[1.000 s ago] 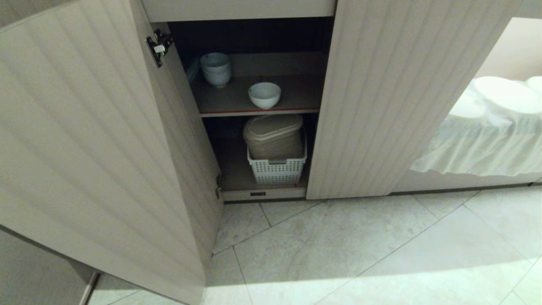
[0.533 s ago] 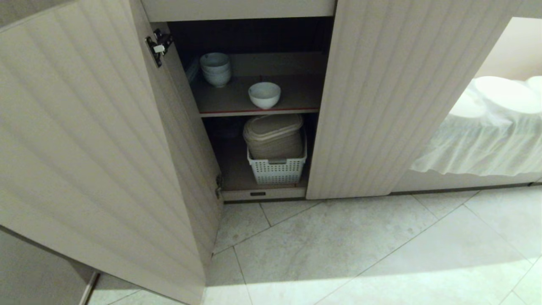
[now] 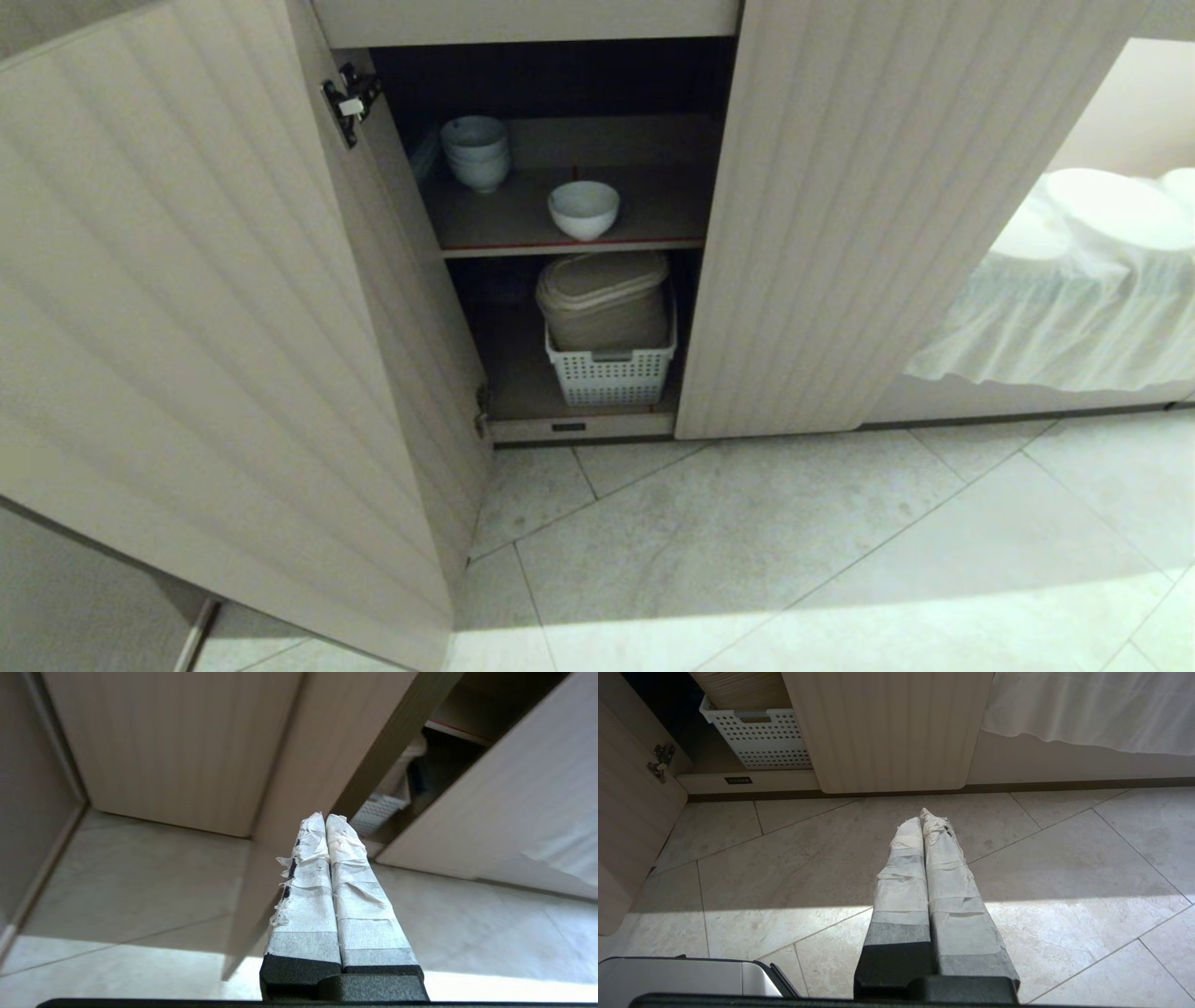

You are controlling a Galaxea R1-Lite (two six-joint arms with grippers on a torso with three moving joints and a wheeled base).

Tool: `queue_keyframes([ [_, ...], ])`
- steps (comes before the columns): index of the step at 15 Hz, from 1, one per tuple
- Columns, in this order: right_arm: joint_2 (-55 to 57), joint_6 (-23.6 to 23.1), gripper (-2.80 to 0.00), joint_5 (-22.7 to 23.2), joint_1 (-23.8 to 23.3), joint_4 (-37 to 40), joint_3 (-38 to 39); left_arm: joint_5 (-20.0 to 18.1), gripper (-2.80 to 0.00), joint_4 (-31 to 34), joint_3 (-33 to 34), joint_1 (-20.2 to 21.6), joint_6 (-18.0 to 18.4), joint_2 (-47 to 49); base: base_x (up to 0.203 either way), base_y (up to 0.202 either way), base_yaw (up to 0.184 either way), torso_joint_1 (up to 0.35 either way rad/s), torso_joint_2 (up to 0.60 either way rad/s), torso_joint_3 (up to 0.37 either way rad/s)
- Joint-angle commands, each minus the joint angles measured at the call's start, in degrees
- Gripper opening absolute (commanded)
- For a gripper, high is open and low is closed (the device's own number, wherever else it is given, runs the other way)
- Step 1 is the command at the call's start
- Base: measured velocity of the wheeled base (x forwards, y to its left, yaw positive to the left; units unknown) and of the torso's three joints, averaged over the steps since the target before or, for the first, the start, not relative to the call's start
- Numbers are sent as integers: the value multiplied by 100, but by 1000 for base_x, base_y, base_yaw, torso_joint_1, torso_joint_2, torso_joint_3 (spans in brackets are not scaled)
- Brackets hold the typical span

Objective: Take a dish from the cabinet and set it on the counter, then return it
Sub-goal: Close the cabinet door

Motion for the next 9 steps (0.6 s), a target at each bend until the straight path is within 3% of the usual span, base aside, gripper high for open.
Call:
queue_keyframes([
  [1, 0, 0, -280, 0, 0, 0, 0, 268, -280, -2, 44, -466, -27, 39, 0, 0, 0, 0, 0, 0],
  [5, 0, 0, -280, 0, 0, 0, 0, 1435, -280, -15, 208, -1292, -38, 30, 0, 0, 0, 0, 0, 0],
  [9, 0, 0, -280, 0, 0, 0, 0, 2359, -280, 2, 261, -1574, -30, 40, 0, 0, 0, 0, 0, 0],
])
